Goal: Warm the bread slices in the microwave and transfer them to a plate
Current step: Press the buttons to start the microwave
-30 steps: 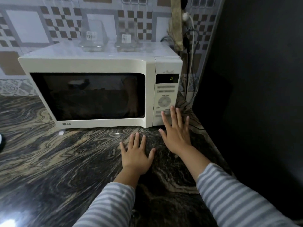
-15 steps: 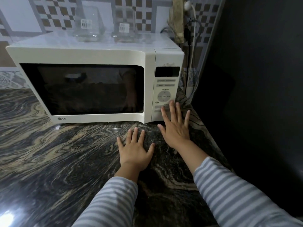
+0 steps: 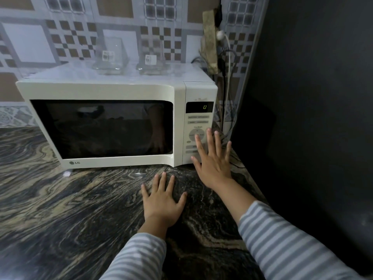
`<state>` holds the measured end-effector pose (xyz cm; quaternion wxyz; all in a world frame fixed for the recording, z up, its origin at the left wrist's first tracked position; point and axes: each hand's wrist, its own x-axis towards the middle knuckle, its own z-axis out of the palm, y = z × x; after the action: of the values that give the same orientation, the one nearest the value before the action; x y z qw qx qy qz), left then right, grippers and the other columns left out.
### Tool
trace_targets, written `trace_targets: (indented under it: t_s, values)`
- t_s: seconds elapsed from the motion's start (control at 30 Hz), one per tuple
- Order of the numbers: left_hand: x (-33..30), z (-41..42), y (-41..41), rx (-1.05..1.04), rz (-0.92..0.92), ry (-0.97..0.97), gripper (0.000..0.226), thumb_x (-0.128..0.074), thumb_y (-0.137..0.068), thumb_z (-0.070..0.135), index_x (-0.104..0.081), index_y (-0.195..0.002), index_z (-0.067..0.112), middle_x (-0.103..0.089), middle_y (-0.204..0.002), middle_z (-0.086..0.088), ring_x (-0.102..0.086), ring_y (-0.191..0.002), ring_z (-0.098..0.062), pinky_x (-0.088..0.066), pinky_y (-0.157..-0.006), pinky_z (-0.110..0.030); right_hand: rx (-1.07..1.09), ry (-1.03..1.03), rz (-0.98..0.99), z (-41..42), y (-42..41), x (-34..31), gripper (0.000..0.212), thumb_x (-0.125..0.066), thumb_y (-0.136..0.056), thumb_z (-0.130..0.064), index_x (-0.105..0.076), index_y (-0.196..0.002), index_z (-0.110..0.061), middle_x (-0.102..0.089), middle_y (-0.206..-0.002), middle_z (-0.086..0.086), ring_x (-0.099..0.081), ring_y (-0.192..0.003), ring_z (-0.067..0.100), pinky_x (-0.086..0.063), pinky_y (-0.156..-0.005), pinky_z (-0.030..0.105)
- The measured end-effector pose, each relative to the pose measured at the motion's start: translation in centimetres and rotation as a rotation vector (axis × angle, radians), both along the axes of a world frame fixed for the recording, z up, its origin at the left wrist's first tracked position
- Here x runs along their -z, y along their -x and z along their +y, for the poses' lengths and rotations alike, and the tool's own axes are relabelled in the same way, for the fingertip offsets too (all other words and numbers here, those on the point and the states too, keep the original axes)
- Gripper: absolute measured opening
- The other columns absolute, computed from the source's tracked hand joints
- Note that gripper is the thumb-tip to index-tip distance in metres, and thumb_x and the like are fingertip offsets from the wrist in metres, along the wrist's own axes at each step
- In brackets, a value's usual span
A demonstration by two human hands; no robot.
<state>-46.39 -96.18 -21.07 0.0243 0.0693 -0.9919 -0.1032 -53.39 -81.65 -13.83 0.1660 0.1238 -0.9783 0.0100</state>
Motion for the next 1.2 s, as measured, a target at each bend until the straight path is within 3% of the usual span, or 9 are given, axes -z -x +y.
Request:
trace_targets:
  t_s: [0.33, 0.5, 0.63, 0.77, 0.93, 1.2]
  values:
    - [0.1, -0.1, 0.2, -0.004, -0.005, 0.0, 0.076, -0.018, -0.088, 0.071, -0.003, -0.153, 0.035, 0.008, -0.161, 0.007, 0.016, -0.147, -0.015, 0.009, -0.115, -0.055, 0.044, -0.007, 0.016, -0.4, 0.2, 0.2, 0.066, -0.023, -0.1, -0.05, 0.015, -0.15, -0.029, 0.038, -0.15, 0.004, 0.03, -0.142, 0.026, 0.014, -0.111, 0.061]
    - [-0.2, 0.1, 0.1, -0.002, -0.032, 0.001, 0.074, -0.016, -0.089, 0.07, -0.002, -0.153, 0.034, 0.009, -0.161, 0.007, 0.016, -0.147, -0.016, 0.01, -0.115, -0.055, 0.028, -0.024, -0.02, -0.2, -0.1, -0.8, 0.063, -0.022, -0.101, -0.048, 0.011, -0.151, -0.03, 0.032, -0.155, 0.004, 0.031, -0.141, 0.025, 0.018, -0.11, 0.061]
    - [-0.9, -0.6, 0.3, 0.009, -0.044, -0.076, 0.064, -0.027, -0.095, 0.057, -0.013, -0.153, 0.031, 0.0, -0.162, 0.006, 0.009, -0.148, -0.014, 0.006, -0.117, -0.053, -0.027, 0.046, -0.064, -0.4, -1.4, -0.3, 0.052, -0.021, -0.103, -0.042, -0.016, -0.152, -0.026, 0.01, -0.161, 0.003, 0.019, -0.146, 0.024, 0.014, -0.113, 0.057]
    - [-1.5, -1.9, -0.6, 0.009, 0.121, -0.059, 0.05, -0.039, -0.096, 0.04, -0.036, -0.144, 0.028, -0.025, -0.157, 0.006, -0.01, -0.148, -0.014, -0.01, -0.117, -0.045, -0.12, 0.14, -0.199, -0.8, -3.7, 2.4, 0.047, -0.024, -0.103, -0.041, -0.04, -0.144, -0.025, -0.016, -0.16, 0.003, 0.001, -0.148, 0.019, 0.004, -0.118, 0.051]
    - [-0.4, -2.9, -2.2, -0.026, 0.107, -0.109, 0.052, -0.034, -0.097, 0.045, -0.032, -0.147, 0.03, -0.022, -0.158, 0.007, -0.008, -0.148, -0.013, -0.005, -0.12, -0.044, -0.138, 0.176, -0.371, -1.0, -5.3, 6.1, 0.05, -0.027, -0.101, -0.045, -0.032, -0.148, -0.029, -0.015, -0.16, 0.0, -0.002, -0.148, 0.018, -0.001, -0.119, 0.046]
    - [0.1, -3.1, -2.6, -0.027, 0.126, -0.09, 0.052, -0.029, -0.098, 0.046, -0.028, -0.148, 0.032, -0.019, -0.159, 0.009, -0.006, -0.148, -0.01, -0.002, -0.12, -0.04, -0.128, 0.217, -0.346, -0.7, -5.7, 7.4, 0.05, -0.025, -0.101, -0.046, -0.027, -0.149, -0.035, -0.014, -0.16, -0.006, -0.004, -0.148, 0.014, -0.002, -0.12, 0.042]
